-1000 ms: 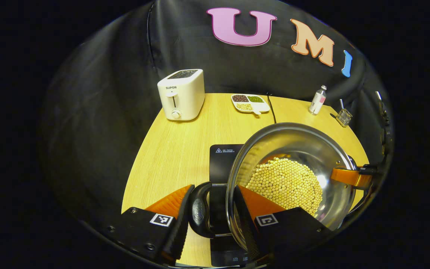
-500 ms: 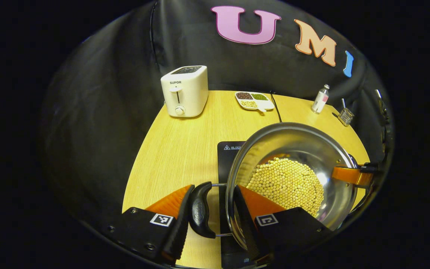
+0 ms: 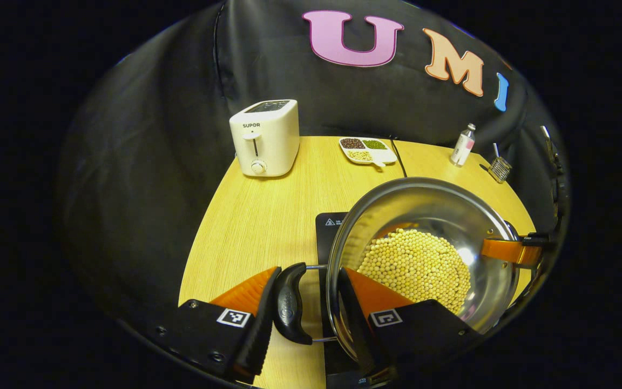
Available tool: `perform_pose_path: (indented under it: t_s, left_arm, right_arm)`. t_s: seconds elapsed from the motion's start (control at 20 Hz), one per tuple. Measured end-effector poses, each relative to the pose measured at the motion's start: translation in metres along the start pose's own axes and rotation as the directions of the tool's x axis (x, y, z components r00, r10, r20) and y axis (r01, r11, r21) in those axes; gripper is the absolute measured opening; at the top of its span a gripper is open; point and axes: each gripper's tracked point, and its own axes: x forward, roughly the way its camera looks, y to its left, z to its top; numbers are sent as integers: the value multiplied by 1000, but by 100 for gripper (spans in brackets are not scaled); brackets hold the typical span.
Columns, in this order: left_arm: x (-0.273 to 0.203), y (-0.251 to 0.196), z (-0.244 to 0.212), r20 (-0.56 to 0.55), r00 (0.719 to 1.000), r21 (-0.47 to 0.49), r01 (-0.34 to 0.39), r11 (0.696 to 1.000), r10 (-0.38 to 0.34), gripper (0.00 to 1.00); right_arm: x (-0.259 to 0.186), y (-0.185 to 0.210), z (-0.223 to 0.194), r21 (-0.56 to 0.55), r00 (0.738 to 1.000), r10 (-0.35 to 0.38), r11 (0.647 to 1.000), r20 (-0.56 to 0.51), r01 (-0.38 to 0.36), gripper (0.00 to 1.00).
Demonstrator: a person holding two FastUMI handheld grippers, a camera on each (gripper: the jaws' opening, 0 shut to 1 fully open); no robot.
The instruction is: First push the handle of the pot to place it horizontally, then grasp the pot with both hands and set it on the induction cooktop.
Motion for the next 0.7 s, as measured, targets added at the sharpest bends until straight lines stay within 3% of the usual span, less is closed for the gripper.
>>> perform_pose_path:
  t_s: [0.1, 0.15, 0.2, 0.3, 0.35, 0.4, 0.45, 0.6, 0.7]
  left_arm:
    - [1, 0, 1, -4, 1000, 4, -3, 1000, 3, 67]
    - [1, 0, 2, -5, 1000, 3, -3, 1000, 3, 66]
    - [1, 0, 1, -8, 1000, 0, -3, 1000, 3, 68]
    - [0, 0, 0, -4, 1000, -3, -6, 1000, 6, 69]
    - [2, 0, 1, 0, 1000, 1, -9, 1000, 9, 69]
    - [1, 1, 1, 2, 1000, 7, -15, 1000, 15, 72]
    - [1, 1, 0, 2, 1000, 19, -24, 1000, 24, 72]
    - [1, 0, 0, 9, 999, 58, -42, 997, 42, 76]
    - [1, -3, 0, 15, 999, 48, -33, 998, 32, 82]
  right_arm:
    - [3, 1, 1, 4, 1000, -1, 1000, -2, 1, 53]
    - [3, -1, 0, 4, 1000, 3, 1000, -3, -3, 59]
    - [4, -1, 1, 5, 1000, 6, 1000, -7, -6, 53]
    - [3, -3, 1, 11, 1000, 10, 1000, -20, -10, 53]
    - [4, -3, 0, 10, 1000, 9, 1000, -17, -9, 56]
    - [4, -1, 1, 7, 1000, 13, 1000, -14, -13, 68]
    - [5, 3, 0, -2, 1000, 22, 1000, -14, -22, 59]
    - [4, 2, -2, -21, 1000, 21, 1000, -17, -21, 63]
    - [5, 5, -2, -10, 999, 38, 999, -16, -38, 79]
